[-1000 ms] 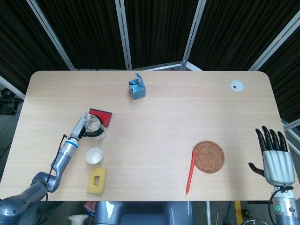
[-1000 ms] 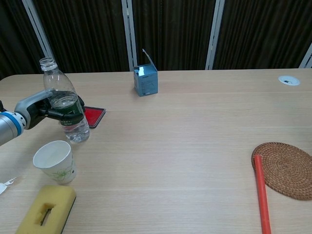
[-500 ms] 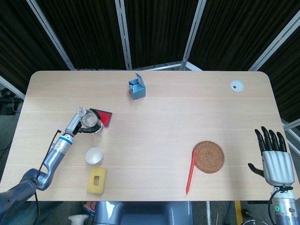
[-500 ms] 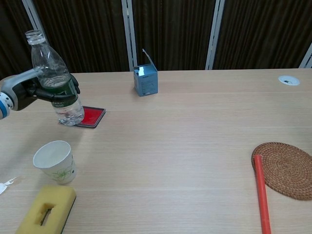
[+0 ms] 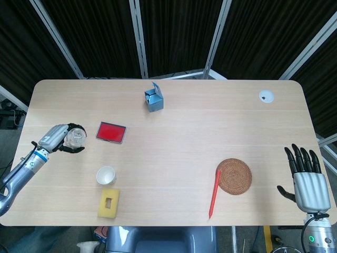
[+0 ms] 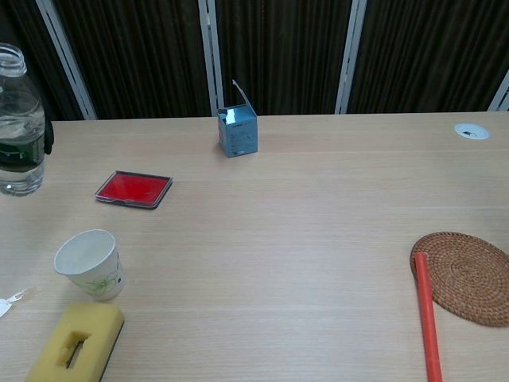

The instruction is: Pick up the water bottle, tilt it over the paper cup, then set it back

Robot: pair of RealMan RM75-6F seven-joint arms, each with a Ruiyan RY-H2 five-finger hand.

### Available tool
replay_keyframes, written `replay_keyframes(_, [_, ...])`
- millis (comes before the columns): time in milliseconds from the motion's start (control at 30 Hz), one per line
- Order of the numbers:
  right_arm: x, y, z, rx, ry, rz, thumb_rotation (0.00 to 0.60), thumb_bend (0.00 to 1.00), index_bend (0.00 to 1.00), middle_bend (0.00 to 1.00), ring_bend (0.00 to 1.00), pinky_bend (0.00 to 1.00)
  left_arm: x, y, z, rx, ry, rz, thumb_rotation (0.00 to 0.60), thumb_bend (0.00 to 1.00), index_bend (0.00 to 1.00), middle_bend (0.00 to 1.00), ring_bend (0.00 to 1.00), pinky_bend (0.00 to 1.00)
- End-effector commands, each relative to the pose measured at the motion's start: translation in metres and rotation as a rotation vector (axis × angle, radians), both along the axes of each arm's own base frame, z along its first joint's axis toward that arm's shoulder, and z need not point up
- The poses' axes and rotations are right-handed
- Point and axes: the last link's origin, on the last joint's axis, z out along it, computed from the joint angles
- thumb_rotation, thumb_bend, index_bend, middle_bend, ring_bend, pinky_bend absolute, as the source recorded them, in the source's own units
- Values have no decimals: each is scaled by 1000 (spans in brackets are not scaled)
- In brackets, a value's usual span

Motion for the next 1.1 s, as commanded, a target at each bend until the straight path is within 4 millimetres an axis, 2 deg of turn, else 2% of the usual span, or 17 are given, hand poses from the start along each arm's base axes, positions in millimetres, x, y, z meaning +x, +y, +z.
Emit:
replay_keyframes(33, [0,1,2,-1,-2,5,600,0,0,0,0,0,-23,-11,2,-16,92,30,600,413,593,472,306,359])
replay_keyframes(200, [-1,2,4,-6,-8,-1,600,0,0,0,0,0,-39,-17,-6,-44,206,12,600,415,594,476,308,362])
replay_keyframes(300, [-1,2,4,-7,-11,-4,600,0,0,0,0,0,-41,-17,-8,-41,257,-22,600,414,595,477,309,362])
replay_keyframes(533, [-4,1,8,-23,-15,-17,600,0,0,0,0,0,-33,-10,-15,9,411,-193,600,413,595,475,309,362])
replay_keyframes(933, [-4,4,12,-54,3,-19,600,0,0,0,0,0,-20,1,-47,8,585,-396,600,413,601,468,309,362])
replay_keyframes(1100, [-6,5,16,-68,3,-31,600,0,0,0,0,0,-20,3,-60,-6,638,-431,600,413,601,465,309,362])
